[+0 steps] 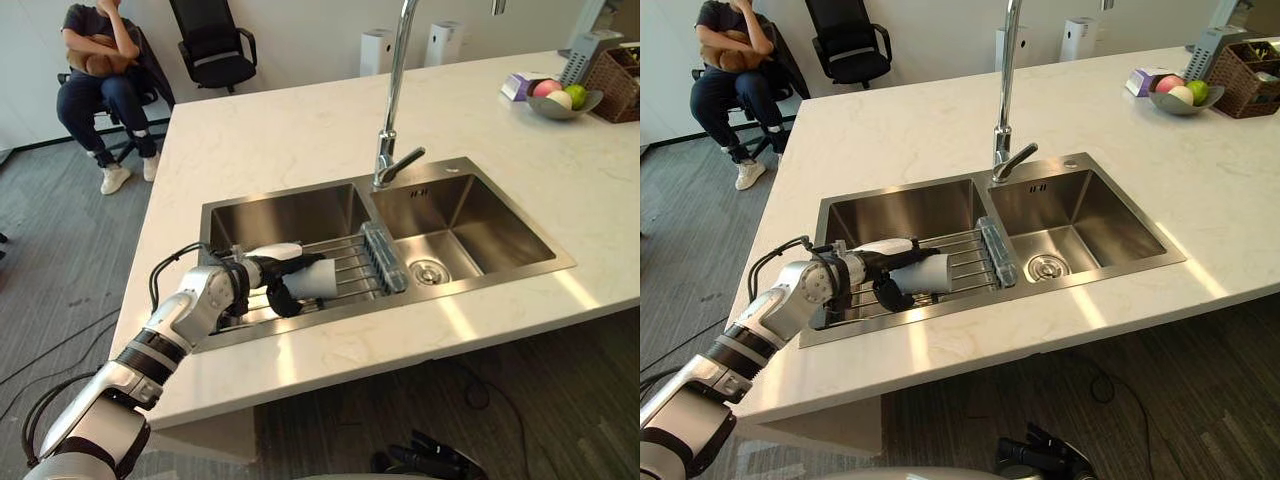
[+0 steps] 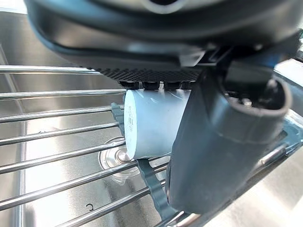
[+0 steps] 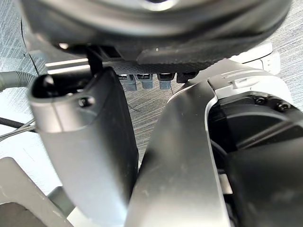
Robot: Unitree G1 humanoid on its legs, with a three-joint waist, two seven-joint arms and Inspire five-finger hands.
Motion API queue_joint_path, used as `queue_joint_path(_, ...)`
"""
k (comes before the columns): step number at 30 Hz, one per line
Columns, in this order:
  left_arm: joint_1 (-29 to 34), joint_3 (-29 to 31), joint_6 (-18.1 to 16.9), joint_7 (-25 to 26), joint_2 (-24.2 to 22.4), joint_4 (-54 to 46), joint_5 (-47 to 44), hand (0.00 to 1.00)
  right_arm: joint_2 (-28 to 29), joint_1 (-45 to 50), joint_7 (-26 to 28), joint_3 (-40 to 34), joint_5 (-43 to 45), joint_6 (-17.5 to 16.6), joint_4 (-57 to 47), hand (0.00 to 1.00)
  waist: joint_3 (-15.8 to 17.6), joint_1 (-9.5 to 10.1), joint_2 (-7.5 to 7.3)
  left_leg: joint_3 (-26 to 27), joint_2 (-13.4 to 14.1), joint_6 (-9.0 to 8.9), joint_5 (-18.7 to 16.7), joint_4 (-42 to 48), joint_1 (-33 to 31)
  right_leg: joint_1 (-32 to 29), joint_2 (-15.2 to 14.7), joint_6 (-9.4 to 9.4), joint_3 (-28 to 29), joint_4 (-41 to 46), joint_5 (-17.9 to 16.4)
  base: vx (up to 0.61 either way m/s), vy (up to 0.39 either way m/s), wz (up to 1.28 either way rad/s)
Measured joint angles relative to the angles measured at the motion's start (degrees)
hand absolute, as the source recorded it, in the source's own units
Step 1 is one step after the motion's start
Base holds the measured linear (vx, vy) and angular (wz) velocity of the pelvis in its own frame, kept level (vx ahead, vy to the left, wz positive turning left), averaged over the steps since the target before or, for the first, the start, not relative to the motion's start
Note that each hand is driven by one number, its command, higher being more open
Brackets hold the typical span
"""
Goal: Walk over to the sink, pick up the cup, carry it to the dishwasher, place the cup inside the dishwasher, then close the dishwasher door
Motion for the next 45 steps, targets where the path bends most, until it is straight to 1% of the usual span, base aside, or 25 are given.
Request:
queue_joint_path(3,-0.2,0.0,0.0,1.7,-0.8,1.6,0.0,1.00,0.0,0.0,0.0,0.0,0.0,0.0,0.0,1.00,0.0,-0.01,0.00,0.0,0.0,0.01,0.0,0.0,0.0,0.0,0.0,0.00,0.0,0.0,0.0,0.00,0.000,0.00)
queue_joint_path(10,-0.2,0.1,0.0,3.7,-2.6,3.0,1.0,1.00,0.0,-0.3,0.0,0.0,-0.3,0.0,0.2,1.00,0.0,-0.04,-0.04,-0.1,-0.1,0.01,0.0,-0.3,0.0,0.0,-0.1,0.00,-0.2,0.0,0.0,0.00,0.000,0.00)
queue_joint_path(11,-0.2,0.1,0.0,3.9,-2.8,3.2,1.0,0.00,0.0,-0.3,0.0,0.0,-0.3,0.0,0.3,1.00,0.0,-0.04,-0.04,-0.1,-0.1,0.01,0.0,-0.3,0.0,0.0,-0.1,0.01,-0.2,0.0,0.0,0.00,0.000,0.00)
queue_joint_path(16,-0.2,-0.1,0.0,5.0,-3.4,3.6,1.5,0.00,0.0,-0.9,0.0,0.0,-1.2,0.1,0.7,1.00,0.1,-0.05,-0.20,-0.2,-0.1,0.02,0.0,-0.4,0.1,0.0,-0.1,0.03,-0.3,0.0,0.0,0.00,0.000,0.00)
queue_joint_path(20,-0.2,-0.5,-0.1,6.0,-5.2,3.8,2.9,0.00,0.0,-1.3,0.0,0.2,-1.5,0.2,0.9,1.00,0.2,-0.05,-0.30,-0.3,-0.1,0.03,0.0,-0.5,0.1,0.1,-0.1,0.04,-0.4,0.0,0.0,0.00,0.000,0.00)
queue_joint_path(23,-0.2,-0.5,-0.1,6.9,-4.7,4.6,3.6,0.00,-0.1,-1.3,0.0,0.4,-1.5,0.2,0.9,1.00,0.2,-0.21,-0.32,-0.3,-0.1,0.03,0.0,-0.6,0.2,0.1,0.0,0.06,-0.5,0.0,0.0,0.00,0.000,0.00)
queue_joint_path(26,-0.1,-0.8,-0.3,7.5,-5.3,5.1,3.2,0.00,-0.2,-1.5,0.0,0.8,-1.5,0.2,1.2,1.00,0.3,-0.10,-0.47,-0.6,-0.1,0.05,0.0,-0.5,0.3,0.3,-0.1,0.08,-0.8,0.0,-0.1,0.00,0.000,0.05)
queue_joint_path(29,-0.1,-1.1,-1.0,9.1,-5.4,6.0,3.1,0.00,-0.2,-1.6,-0.5,1.4,-1.4,-0.1,1.2,1.00,0.3,-0.24,-0.55,-0.6,-0.1,0.06,0.0,-0.6,0.4,0.4,-0.1,0.10,-0.8,0.0,-0.1,0.00,0.000,0.00)
queue_joint_path(33,1.7,-0.8,-1.3,13.5,-5.3,6.1,1.4,0.00,0.3,-1.5,-2.2,1.8,-1.1,-1.7,1.3,1.00,0.4,-0.27,-0.69,-0.6,0.0,0.09,0.1,-0.7,0.4,0.4,0.0,0.11,-0.8,0.0,-0.1,0.00,0.000,0.00)
queue_joint_path(36,4.4,1.0,-1.4,16.5,-5.3,5.1,-1.9,0.00,1.5,-1.4,-3.5,1.8,-1.2,-4.0,1.9,1.00,0.4,-0.18,-0.72,-0.7,-0.1,0.10,0.1,-0.7,0.4,0.4,0.0,0.13,-0.9,0.0,-0.1,0.00,0.000,0.00)
queue_joint_path(37,6.7,2.8,-1.5,18.6,-5.4,4.1,-4.7,0.00,2.1,-1.4,-4.4,1.8,-1.2,-5.4,2.4,1.00,0.5,-0.13,-0.84,-0.8,-0.1,0.11,0.1,-0.7,0.4,0.4,-0.1,0.13,-1.0,0.1,-0.1,0.00,0.000,0.00)
queue_joint_path(38,7.7,3.5,-1.5,19.5,-5.4,3.6,-5.9,0.00,2.3,-1.4,-4.6,1.7,-1.2,-6.0,2.6,1.00,0.6,-0.08,-0.94,-0.8,-0.1,0.11,0.1,-0.7,0.4,0.4,-0.1,0.13,-1.0,0.2,-0.1,0.00,0.000,0.00)
queue_joint_path(40,12.2,7.4,-1.5,22.5,-6.2,0.8,-12.0,0.00,3.4,-0.9,-5.5,1.2,-1.2,-7.9,2.9,1.00,0.7,0.28,-1.24,-1.0,-0.1,0.15,0.1,-0.7,0.3,0.5,-0.1,0.15,-1.2,0.3,-0.1,0.00,0.000,0.02)
queue_joint_path(41,13.3,8.3,-1.5,23.0,-6.6,-0.1,-14.2,0.00,3.6,-0.7,-5.8,1.0,-1.2,-8.5,3.0,1.00,0.7,0.53,-1.26,-1.0,-0.1,0.15,0.1,-0.7,0.3,0.5,-0.1,0.15,-1.3,0.3,-0.1,-0.01,-0.004,0.06)
queue_joint_path(42,15.7,10.1,-1.5,24.1,-7.8,-2.7,-18.9,0.00,4.1,-0.2,-6.2,0.1,-1.2,-9.4,3.2,1.00,0.7,1.24,-1.29,-1.2,-0.2,0.17,0.1,-0.7,0.4,0.7,-0.2,0.21,-1.4,0.3,-0.1,-0.01,-0.004,0.07)
queue_joint_path(43,17.0,10.9,-1.7,24.8,-8.5,-4.3,-20.8,0.00,4.4,0.1,-6.4,-0.4,-1.2,-9.7,3.3,1.00,0.7,1.63,-1.34,-1.4,-0.2,0.18,0.1,-0.6,0.4,0.9,-0.3,0.31,-1.6,0.3,-0.2,-0.03,-0.017,0.12)
queue_joint_path(45,21.6,13.8,-4.0,28.3,-11.6,-10.3,-25.5,0.00,5.0,0.5,-6.8,-1.2,-1.3,-11.1,4.3,1.00,1.1,3.06,-1.87,-2.3,-0.3,0.26,0.0,-0.1,0.5,1.6,-0.5,0.52,-2.2,0.3,-0.3,-0.06,-0.026,0.18)
